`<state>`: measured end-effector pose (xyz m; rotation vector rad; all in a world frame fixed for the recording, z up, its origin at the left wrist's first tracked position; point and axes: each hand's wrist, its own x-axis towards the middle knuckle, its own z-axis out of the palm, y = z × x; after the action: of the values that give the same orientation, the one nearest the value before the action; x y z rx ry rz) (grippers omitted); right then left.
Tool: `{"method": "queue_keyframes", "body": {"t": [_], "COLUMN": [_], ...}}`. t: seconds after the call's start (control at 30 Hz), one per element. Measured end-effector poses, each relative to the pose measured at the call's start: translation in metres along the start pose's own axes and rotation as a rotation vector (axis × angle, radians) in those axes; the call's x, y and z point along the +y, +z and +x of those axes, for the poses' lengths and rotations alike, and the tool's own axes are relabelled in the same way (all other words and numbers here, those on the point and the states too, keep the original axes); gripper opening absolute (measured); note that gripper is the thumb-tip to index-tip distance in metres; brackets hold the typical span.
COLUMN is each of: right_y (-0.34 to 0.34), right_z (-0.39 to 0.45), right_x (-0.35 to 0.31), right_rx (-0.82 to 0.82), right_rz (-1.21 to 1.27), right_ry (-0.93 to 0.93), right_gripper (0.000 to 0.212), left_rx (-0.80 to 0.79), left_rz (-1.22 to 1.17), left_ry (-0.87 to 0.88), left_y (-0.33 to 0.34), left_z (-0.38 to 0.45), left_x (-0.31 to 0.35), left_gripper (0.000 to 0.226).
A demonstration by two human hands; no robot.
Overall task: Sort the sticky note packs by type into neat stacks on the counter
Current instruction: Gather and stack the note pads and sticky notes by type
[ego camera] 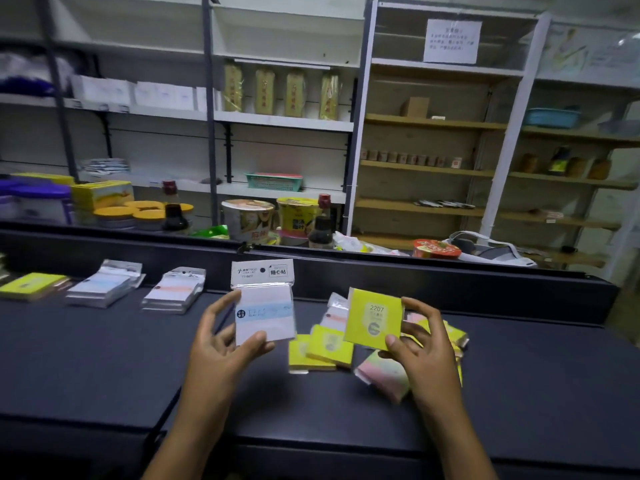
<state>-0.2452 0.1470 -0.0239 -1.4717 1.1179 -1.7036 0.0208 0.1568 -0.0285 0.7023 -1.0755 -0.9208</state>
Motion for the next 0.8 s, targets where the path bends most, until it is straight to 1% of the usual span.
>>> {"method": "queue_keyframes", "body": {"t": [0.23, 0.47, 0.63, 0.8], "right_y": [0.083, 0.159, 0.205, 0.248], "right_z": [-0.066, -0.112, -0.119, -0.101], "right_x": [-0.029, -0.048, -0.057, -0.058], "right_rx": [-0.047, -0.079, -0.125, -0.189], "right_rz": [0.054, 0.094, 0.098, 0.117], "right_ry": [-0.002, -0.005, -0.017, -0.039], "right_gripper": [0.051, 0.044, 0.041, 0.041], "left_rx": [-0.012, 0.031, 0.071, 0.111], "left_rz": [0.113, 0.196, 0.214, 0.248], "left_ry": [0.025, 0.048, 0.062, 0.063], "left_y": [-0.090, -0.169, -0.211, -0.243], "left_z": [-0.039, -0.068, -0.070, -0.055], "left_x": [0.063, 0.106, 0.128, 0.132], "left_gripper": [0.065, 0.070, 0.074, 0.076]}}
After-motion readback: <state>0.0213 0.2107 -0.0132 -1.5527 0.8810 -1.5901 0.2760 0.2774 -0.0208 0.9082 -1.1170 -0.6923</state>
